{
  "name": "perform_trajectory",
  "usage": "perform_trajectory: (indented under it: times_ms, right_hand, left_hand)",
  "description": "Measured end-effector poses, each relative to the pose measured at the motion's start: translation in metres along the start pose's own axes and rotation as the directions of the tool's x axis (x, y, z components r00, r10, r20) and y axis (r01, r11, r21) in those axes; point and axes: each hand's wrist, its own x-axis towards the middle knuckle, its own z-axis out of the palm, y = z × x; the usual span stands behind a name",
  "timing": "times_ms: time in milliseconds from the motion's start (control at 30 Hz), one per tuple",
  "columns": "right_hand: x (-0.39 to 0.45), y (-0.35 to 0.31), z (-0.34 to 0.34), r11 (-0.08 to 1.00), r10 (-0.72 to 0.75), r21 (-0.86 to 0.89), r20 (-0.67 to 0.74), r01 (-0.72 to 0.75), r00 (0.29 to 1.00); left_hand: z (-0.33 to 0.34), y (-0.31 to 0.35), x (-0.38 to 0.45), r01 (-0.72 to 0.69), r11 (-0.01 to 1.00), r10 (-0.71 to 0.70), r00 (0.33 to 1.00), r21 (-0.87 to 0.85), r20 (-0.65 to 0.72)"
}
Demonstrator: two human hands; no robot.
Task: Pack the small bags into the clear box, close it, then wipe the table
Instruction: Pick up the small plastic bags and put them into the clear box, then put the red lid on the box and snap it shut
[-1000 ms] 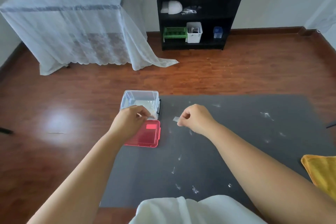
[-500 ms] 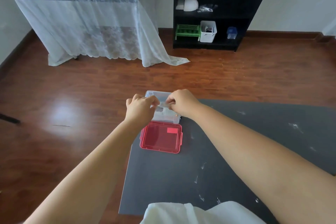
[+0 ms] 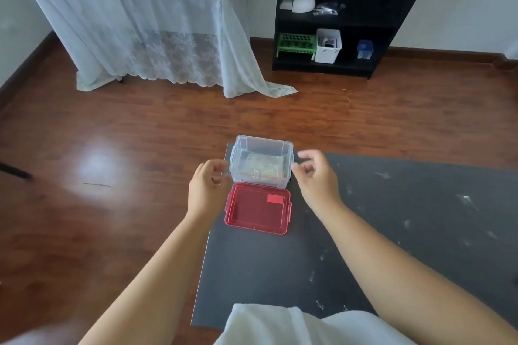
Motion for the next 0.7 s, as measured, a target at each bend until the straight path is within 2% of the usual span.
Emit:
perform_trajectory:
  times_ms: [67, 133, 267, 367, 433, 533, 600, 700]
  right_hand:
    - [-0.019, 0.016, 0.003, 0.984, 0.171, -0.046, 0.028, -0.170, 0.985]
    - [-0.033, 0.031, 0.008, 0.949, 0.295, -0.153, 0.138, -0.274, 0.945]
    - [-0.044, 0.041, 0.015, 0.912, 0.348, -0.306, 0.226, -0.273, 0.910]
    - [-0.045, 0.040, 0.014, 0.895, 0.427, -0.245, 0.223, -0.374, 0.876]
    - [-0.045, 0.039, 0.006, 0.868, 0.497, -0.129, 0.246, -0.480, 0.832]
    - [-0.048, 0.034, -0.014, 0.815, 0.525, 0.077, 0.321, -0.574, 0.788]
    - [-0.055, 0.028, -0.029, 0.779, 0.511, 0.185, 0.366, -0.599, 0.778]
    - [-0.066, 0.021, -0.048, 0.763, 0.475, 0.259, 0.399, -0.593, 0.784]
  left_hand:
    - [0.001, -0.015, -0.009, 0.084, 0.994, -0.087, 0.996, 0.068, 0.037]
    - [0.004, -0.027, -0.015, 0.171, 0.975, -0.183, 0.980, 0.140, 0.080]
    - [0.011, -0.033, -0.025, 0.190, 0.958, -0.226, 0.962, 0.217, 0.153]
    - [0.008, -0.027, -0.030, 0.200, 0.955, -0.243, 0.951, 0.221, 0.191]
    - [0.001, -0.023, -0.034, 0.246, 0.960, -0.271, 0.937, 0.135, 0.220]
    - [-0.017, -0.014, -0.045, 0.289, 0.946, -0.238, 0.926, -0.146, 0.292]
    - [-0.027, -0.008, -0.056, 0.307, 0.909, -0.207, 0.919, -0.281, 0.336]
    - [-0.032, 0.003, -0.069, 0.320, 0.868, -0.183, 0.917, -0.380, 0.355]
